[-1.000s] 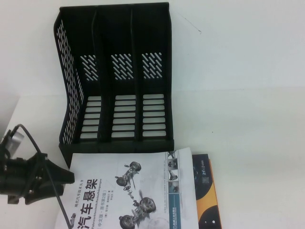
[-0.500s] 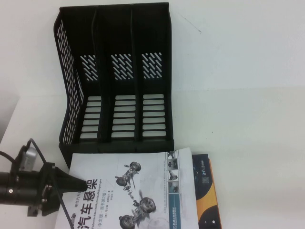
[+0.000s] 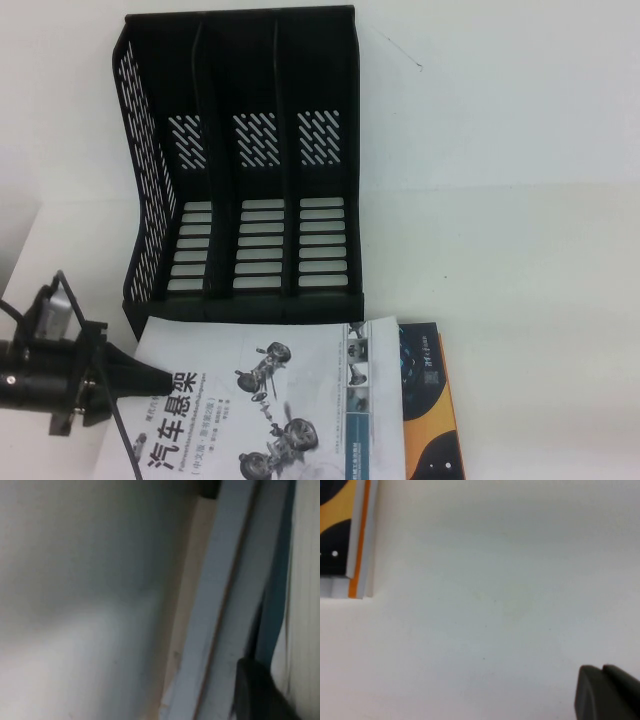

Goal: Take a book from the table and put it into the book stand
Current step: Pick up the book with your left arm, then place the book on the book shelf

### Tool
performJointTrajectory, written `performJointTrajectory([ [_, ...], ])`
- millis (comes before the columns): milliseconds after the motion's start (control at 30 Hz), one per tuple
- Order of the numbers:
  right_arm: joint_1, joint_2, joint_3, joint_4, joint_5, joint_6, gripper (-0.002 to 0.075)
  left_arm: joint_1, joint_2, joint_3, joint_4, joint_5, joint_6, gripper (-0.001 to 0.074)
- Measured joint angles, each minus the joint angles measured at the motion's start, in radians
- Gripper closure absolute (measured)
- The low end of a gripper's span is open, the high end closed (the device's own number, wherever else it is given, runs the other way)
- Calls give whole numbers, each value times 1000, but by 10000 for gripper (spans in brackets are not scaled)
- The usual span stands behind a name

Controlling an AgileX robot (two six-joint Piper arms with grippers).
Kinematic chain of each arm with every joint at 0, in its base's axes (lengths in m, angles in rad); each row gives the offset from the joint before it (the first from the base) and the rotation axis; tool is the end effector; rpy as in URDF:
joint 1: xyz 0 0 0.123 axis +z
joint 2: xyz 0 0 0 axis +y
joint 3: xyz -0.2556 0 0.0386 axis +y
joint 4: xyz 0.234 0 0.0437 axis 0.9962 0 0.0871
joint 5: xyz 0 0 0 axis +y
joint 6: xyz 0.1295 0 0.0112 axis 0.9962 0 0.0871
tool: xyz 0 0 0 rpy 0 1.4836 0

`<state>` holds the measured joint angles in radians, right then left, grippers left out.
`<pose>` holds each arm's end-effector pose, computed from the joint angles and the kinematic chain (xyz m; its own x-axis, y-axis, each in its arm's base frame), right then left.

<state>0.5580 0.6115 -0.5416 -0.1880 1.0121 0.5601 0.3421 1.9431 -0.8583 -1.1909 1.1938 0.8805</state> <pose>0.1127 0.0461 0.2215 -0.8333 -0.0038 -0.5528 -0.0882 0.9881 0.1261 0.2874 -0.0168 0.0961 -0.9609 -0.2698 0.0619 -0.1861 0.4642 -0.8660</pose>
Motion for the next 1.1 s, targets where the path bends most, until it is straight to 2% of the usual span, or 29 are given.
performJointTrajectory([
  [333, 0, -2, 0, -73, 61, 28, 729, 0, -359, -16, 81, -9, -86, 612],
  [467, 0, -2, 0, -98, 74, 32, 729, 0, -515, -82, 113, -2, -157, 615],
  [700, 0, -2, 0, -118, 104, 34, 729, 0, -672, -374, 223, 55, -302, 615],
  [933, 0, -2, 0, -123, 100, 38, 729, 0, -646, -742, 301, 61, -457, 615],
  [1100, 0, -2, 0, -123, 96, 63, 729, 0, -561, -914, 339, 71, -527, 615],
])
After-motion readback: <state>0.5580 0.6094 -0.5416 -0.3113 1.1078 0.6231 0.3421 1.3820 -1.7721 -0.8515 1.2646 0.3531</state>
